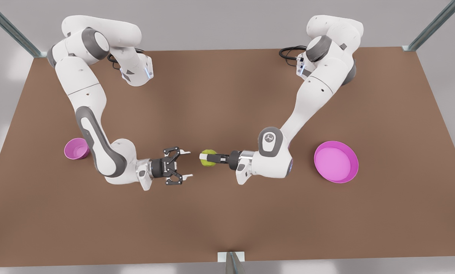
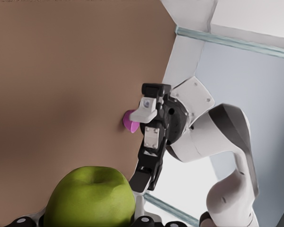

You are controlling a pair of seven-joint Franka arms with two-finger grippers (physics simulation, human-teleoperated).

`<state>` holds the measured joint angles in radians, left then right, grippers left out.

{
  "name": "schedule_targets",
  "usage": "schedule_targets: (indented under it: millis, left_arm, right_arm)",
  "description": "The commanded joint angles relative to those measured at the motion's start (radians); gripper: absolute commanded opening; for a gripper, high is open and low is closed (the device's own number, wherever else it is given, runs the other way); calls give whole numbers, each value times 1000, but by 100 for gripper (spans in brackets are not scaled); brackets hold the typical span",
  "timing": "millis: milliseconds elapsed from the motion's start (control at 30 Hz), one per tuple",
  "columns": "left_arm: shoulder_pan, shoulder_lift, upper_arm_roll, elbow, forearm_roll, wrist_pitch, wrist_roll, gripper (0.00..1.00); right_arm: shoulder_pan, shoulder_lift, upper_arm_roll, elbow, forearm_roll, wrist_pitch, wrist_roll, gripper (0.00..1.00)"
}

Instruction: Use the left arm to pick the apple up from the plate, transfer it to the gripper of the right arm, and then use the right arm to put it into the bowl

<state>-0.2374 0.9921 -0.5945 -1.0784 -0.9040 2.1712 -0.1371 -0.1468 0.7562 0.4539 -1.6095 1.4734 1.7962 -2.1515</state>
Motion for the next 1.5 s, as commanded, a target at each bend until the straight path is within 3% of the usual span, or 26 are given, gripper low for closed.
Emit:
schedule_targets:
  millis: [0, 1167, 1200, 1267, 1300, 1400, 1433, 1467]
  left_arm:
    - [0, 0, -1, 2, -6, 19, -1, 70]
    - [-22, 8, 2, 20, -1, 35, -7, 70]
    - [-22, 8, 2, 20, -1, 35, -7, 70]
    - [-22, 8, 2, 20, -1, 36, -7, 70]
    - [-23, 8, 2, 20, -1, 36, -7, 70]
    - [-25, 8, 2, 20, 0, 36, -7, 70]
    - [-25, 8, 2, 20, 0, 36, -7, 89]
    - [-25, 8, 2, 20, 0, 36, -7, 100]
  right_arm:
    - [12, 2, 0, 5, 21, 52, -340, 100]
    - [110, 3, 22, 0, 68, 117, -315, 100]
    - [112, 3, 22, 2, 67, 117, -315, 97]
    - [113, 3, 22, 6, 67, 118, -315, 73]
    - [113, 3, 22, 7, 68, 118, -315, 66]
    - [112, 3, 22, 8, 67, 118, -314, 66]
    - [112, 3, 22, 7, 67, 118, -314, 66]
    - [110, 3, 22, 7, 67, 118, -314, 66]
